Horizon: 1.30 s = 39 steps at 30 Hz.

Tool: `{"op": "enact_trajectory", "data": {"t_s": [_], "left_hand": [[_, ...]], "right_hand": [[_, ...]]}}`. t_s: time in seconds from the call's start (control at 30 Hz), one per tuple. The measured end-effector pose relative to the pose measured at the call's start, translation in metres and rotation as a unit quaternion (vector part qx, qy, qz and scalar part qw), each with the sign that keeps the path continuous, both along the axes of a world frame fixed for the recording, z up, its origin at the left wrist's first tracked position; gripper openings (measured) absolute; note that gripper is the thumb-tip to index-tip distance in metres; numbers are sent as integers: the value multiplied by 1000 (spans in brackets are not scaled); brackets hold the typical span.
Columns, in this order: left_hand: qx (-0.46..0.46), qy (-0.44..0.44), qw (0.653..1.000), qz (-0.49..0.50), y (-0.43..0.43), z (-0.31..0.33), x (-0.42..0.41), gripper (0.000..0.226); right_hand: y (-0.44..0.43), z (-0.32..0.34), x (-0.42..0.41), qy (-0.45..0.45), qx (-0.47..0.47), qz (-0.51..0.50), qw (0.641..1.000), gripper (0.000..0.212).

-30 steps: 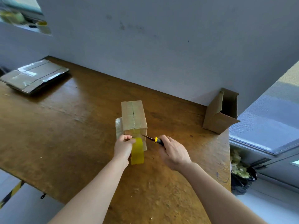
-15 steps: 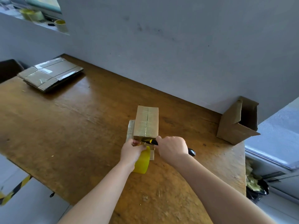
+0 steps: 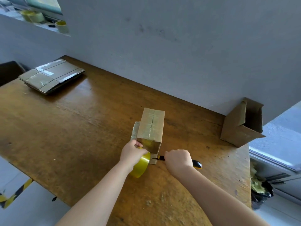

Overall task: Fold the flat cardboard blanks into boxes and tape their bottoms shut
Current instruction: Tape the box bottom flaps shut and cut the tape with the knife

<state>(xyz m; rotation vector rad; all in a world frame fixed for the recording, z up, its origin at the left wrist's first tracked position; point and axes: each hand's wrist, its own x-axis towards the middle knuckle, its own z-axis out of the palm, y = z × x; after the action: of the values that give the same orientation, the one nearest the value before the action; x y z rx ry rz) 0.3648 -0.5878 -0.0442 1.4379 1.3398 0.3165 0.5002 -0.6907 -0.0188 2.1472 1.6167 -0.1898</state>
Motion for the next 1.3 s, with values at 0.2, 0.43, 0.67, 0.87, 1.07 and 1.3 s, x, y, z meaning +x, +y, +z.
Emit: {"op": "enact_trajectory", "data": {"t_s": [0.2,0.43,0.67,0.87,1.07,1.3], "left_hand": [[21,9,999,-31,3,0,-5,21],[22,8,999,-37,5,2,-7,22],[32,11,998,-53,8,5,-8,20],[50,32,996,-68,7,3,-6,21],[102,61,984,-130,9,7,-12,24],[159,91,969,-165,4,12,-24,21]], "right_hand": [[-41,-48,6,78,38,-59,995,39],[-10,-19,4,100,367,-48,924,50],[47,-7,-10,143,295,-14,945,71],[54,-12,-9,78,286,6,955,54],[55,-11,-9,103,278,-5,955,50],[53,-4,-8,113,280,-4,953,54]]}}
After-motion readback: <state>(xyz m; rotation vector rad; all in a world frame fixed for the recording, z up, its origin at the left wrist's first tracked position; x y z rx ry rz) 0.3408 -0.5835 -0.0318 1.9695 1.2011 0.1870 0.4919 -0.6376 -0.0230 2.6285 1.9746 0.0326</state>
